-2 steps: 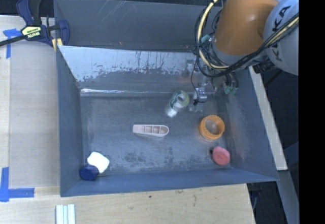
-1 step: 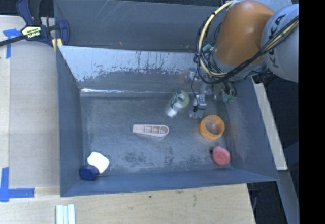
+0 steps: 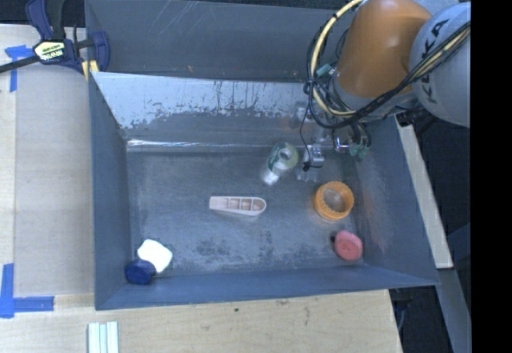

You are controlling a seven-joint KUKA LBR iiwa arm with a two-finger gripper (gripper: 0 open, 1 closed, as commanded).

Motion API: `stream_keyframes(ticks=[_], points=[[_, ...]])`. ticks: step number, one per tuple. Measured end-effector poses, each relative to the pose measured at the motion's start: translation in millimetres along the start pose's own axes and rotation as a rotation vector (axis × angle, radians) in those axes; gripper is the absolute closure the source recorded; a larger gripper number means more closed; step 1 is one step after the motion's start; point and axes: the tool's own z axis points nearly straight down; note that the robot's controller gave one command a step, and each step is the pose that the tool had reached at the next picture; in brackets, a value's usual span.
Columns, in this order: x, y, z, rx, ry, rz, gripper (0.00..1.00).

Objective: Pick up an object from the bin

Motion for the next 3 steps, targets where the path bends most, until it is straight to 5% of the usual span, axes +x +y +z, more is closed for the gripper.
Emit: stream_keyframes(ticks=[1, 2, 3], points=[[5.5, -10.0, 56.5, 0.001, 0.009, 0.145, 0.00], [3.1, -17.4, 42.0, 0.000, -0.006, 0.171, 1.00], [3.1, -17.4, 42.0, 0.000, -0.006, 0.171, 0.00]])
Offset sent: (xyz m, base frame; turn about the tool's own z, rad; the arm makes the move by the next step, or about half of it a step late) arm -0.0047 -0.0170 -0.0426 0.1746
